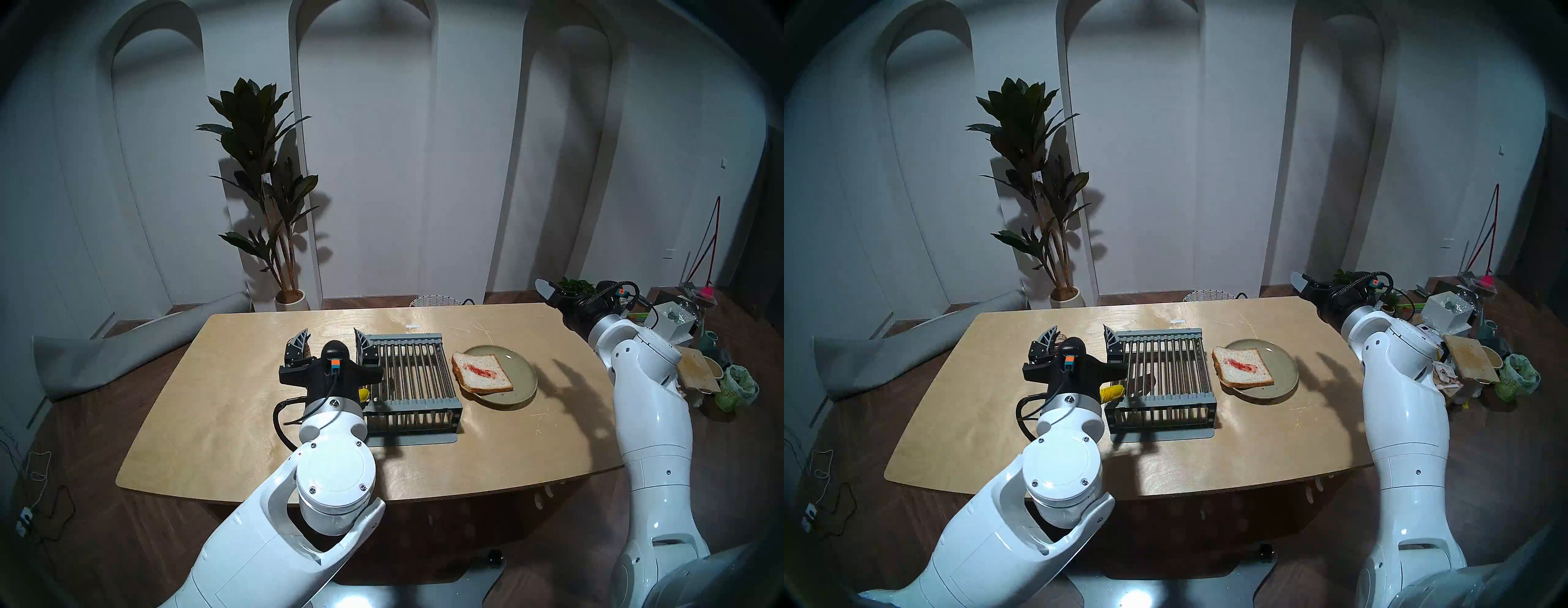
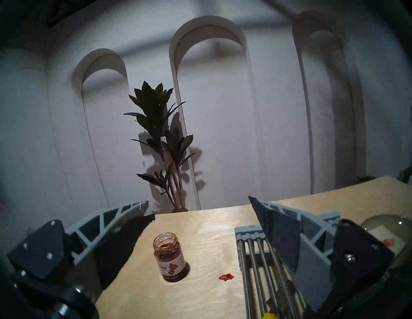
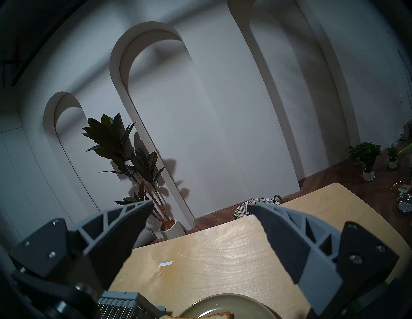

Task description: Spread jam over the slice of bread with the knife

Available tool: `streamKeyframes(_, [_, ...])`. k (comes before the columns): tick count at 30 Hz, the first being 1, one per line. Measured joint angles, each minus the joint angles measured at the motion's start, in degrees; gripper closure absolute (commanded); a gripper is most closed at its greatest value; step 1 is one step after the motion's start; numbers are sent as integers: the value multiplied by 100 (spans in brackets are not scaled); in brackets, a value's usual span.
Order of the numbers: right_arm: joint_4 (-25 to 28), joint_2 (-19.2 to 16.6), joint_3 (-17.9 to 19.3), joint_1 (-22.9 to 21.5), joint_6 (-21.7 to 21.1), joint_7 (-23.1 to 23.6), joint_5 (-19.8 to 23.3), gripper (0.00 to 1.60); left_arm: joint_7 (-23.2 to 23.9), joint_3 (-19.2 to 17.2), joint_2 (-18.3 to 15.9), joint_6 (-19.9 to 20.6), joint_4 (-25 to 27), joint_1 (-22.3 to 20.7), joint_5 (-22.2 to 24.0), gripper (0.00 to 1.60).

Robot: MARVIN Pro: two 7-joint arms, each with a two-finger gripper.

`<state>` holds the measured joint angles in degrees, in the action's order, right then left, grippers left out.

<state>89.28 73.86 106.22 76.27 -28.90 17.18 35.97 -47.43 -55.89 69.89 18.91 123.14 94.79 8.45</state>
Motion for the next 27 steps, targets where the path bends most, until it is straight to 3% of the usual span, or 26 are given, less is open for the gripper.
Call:
streamKeyframes(7, [18,-50,-167,-14,-13,-3,-108,0,382,-526,-270,-340,510,-14,381,0])
streamKeyframes(12, [128,-54,-387,11,-26,-1,-235,0,580,-978,-602,-365,543,17,501,0])
streamKeyframes(21, [684,-2,-955,351,36,19,-616,0,1036,-1873,-1205,-358,-148,24,651,0])
streamKeyframes(27, [1029,47,-1097,700,330,-123,-928,0,1561,-2302,-1584,-437,-635,26,791,0])
